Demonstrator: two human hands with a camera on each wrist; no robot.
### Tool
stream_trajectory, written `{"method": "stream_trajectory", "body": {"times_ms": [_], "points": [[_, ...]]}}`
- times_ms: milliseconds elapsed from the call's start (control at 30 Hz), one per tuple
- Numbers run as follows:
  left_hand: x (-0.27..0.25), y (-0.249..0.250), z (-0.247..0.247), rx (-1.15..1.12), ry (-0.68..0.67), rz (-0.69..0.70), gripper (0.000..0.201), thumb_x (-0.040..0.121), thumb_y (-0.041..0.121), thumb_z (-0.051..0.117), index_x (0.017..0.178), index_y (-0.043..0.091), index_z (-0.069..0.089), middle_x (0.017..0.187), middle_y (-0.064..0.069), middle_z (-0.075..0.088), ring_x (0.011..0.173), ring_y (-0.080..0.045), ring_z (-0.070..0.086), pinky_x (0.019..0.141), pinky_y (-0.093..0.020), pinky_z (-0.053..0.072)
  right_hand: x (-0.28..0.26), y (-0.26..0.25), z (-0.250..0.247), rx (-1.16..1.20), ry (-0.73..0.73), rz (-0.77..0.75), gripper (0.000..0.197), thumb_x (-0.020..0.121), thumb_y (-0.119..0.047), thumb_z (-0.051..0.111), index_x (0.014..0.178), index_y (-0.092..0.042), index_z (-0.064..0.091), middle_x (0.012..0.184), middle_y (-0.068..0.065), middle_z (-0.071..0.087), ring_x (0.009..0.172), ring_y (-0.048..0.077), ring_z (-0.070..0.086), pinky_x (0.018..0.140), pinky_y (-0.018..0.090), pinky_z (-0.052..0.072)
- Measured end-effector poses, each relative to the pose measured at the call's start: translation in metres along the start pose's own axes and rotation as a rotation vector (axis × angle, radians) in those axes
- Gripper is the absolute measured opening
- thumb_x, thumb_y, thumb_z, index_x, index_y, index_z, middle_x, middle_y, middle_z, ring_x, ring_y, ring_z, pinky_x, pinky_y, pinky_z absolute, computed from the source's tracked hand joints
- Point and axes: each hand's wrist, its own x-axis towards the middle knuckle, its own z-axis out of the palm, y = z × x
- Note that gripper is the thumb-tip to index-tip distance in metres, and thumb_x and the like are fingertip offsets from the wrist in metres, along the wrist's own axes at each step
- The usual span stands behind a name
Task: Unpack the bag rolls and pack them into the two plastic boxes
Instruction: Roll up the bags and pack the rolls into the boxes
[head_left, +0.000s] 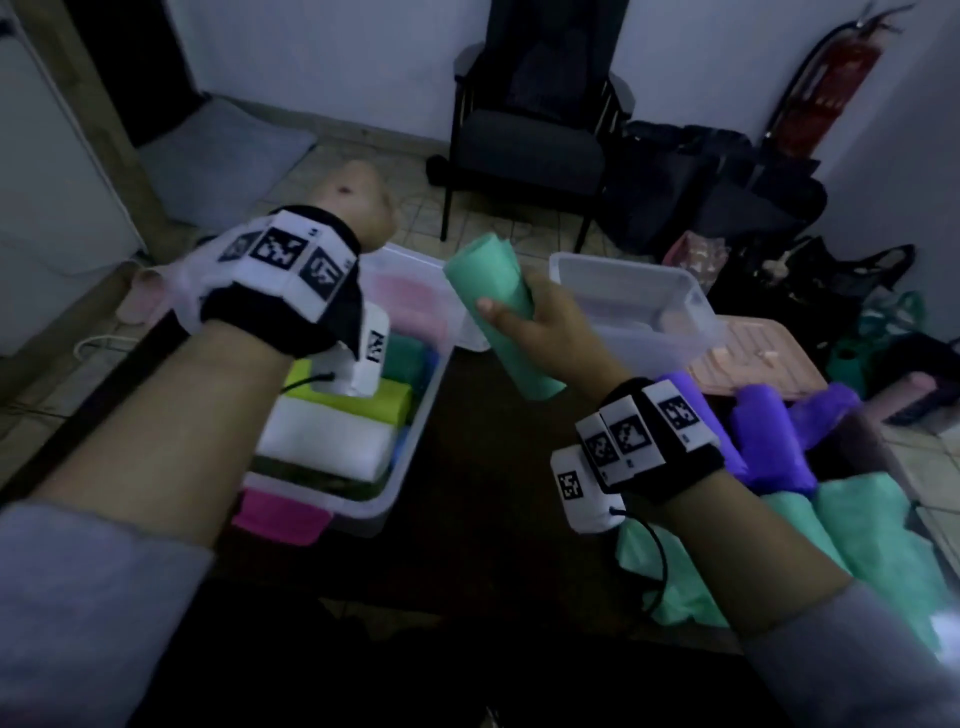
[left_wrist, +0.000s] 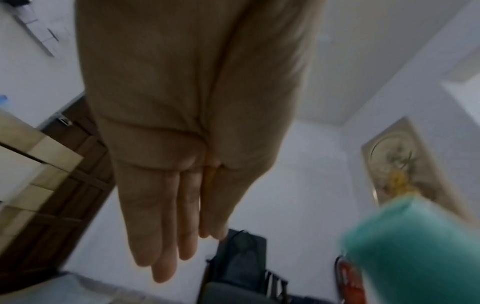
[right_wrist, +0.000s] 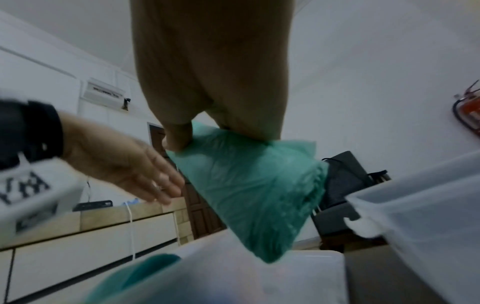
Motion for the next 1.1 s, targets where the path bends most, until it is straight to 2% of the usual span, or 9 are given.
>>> {"method": "stream_trajectory", "body": {"times_ms": [133,333,500,633,700,767,900,967,1100], "points": [[0.034,-0.058,-0.011,0.105,-0.203,-0.188,0.025,0.094,0.009,0.051,0.111,-0.009,0.057,0.116,-0.024,0.061,0.099,-0.032,0.060,0.080,-0.040,0.050,0.042,-0.036,0.016,0.162,0.103,-0.102,0.028,0.091,-0.024,0.060,0.112,-0.008,0.049,0.086,-0.009,0.051,0.071,-0.001,0.049,0.058,0.006,0.040],[0.042,-0.099,0.003,-0.289,-0.496,-0.429,0.021,0.099,0.012,0.042,0.088,-0.003,0.051,0.086,-0.014,0.054,0.070,-0.026,0.052,0.060,-0.034,0.049,0.097,-0.056,0.061,0.091,-0.031,-0.169,0.041,0.090,-0.026,0.061,0.119,0.000,0.049,0.095,0.002,0.054,0.079,0.010,0.052,0.067,0.022,0.038],[0.051,-0.109,0.006,-0.504,-0.476,-0.477,0.058,0.099,0.050,0.023,0.081,0.001,0.049,0.086,-0.015,0.053,0.074,-0.023,0.051,0.091,-0.038,0.043,0.108,-0.046,0.083,-0.232,-0.295,-0.084,0.053,0.092,-0.037,0.055,0.132,-0.004,0.041,0.128,0.012,0.053,0.113,0.023,0.050,0.075,0.020,0.030],[0.062,-0.122,0.007,-0.612,-0.591,-0.436,0.079,0.085,0.073,0.023,0.093,0.000,0.053,0.095,-0.013,0.055,0.082,-0.022,0.055,0.076,-0.033,0.047,0.110,-0.042,0.093,-0.369,-0.448,-0.048,0.058,0.093,-0.040,0.052,0.138,-0.007,0.037,0.138,0.012,0.046,0.123,0.026,0.045,0.098,0.028,0.033],[0.059,-0.125,0.005,-0.622,-0.646,-0.378,0.083,0.067,0.079,0.049,0.097,0.002,0.057,0.095,-0.011,0.062,0.083,-0.020,0.060,0.067,-0.030,0.053,0.112,-0.042,0.094,-0.385,-0.487,-0.023,0.060,0.093,-0.043,0.051,0.139,-0.007,0.037,0.139,0.012,0.045,0.123,0.026,0.045,0.100,0.030,0.034],[0.058,-0.129,0.005,-0.623,-0.682,-0.319,0.096,0.035,0.073,0.074,0.103,0.007,0.059,0.101,-0.010,0.065,0.087,-0.018,0.063,0.060,-0.025,0.057,0.114,-0.043,0.094,-0.388,-0.515,0.012,0.061,0.094,-0.044,0.049,0.140,-0.007,0.035,0.140,0.011,0.044,0.124,0.026,0.045,0.099,0.028,0.034],[0.057,-0.135,0.006,-0.638,-0.697,-0.279,0.112,0.007,0.066,0.082,0.102,0.011,0.061,0.097,-0.007,0.067,0.088,-0.017,0.064,0.061,-0.023,0.058,0.116,-0.045,0.094,-0.423,-0.563,0.052,0.064,0.094,-0.046,0.046,0.142,-0.006,0.032,0.142,0.012,0.042,0.125,0.026,0.044,0.101,0.030,0.034],[0.056,-0.133,0.006,-0.619,-0.685,-0.275,0.106,0.017,0.069,0.081,0.102,0.011,0.061,0.096,-0.006,0.066,0.085,-0.016,0.064,0.061,-0.023,0.058,0.117,-0.046,0.093,-0.430,-0.577,0.061,0.061,0.095,-0.045,0.045,0.141,-0.007,0.032,0.141,0.011,0.042,0.125,0.025,0.044,0.098,0.025,0.033],[0.051,-0.125,0.006,-0.601,-0.660,-0.322,0.047,0.077,0.051,0.054,0.101,0.011,0.058,0.102,-0.006,0.057,0.087,-0.015,0.059,0.058,-0.021,0.057,0.120,-0.049,0.090,-0.436,-0.615,0.103,0.060,0.095,-0.047,0.043,0.140,-0.009,0.035,0.139,0.009,0.044,0.122,0.022,0.046,0.090,0.021,0.031]]}}
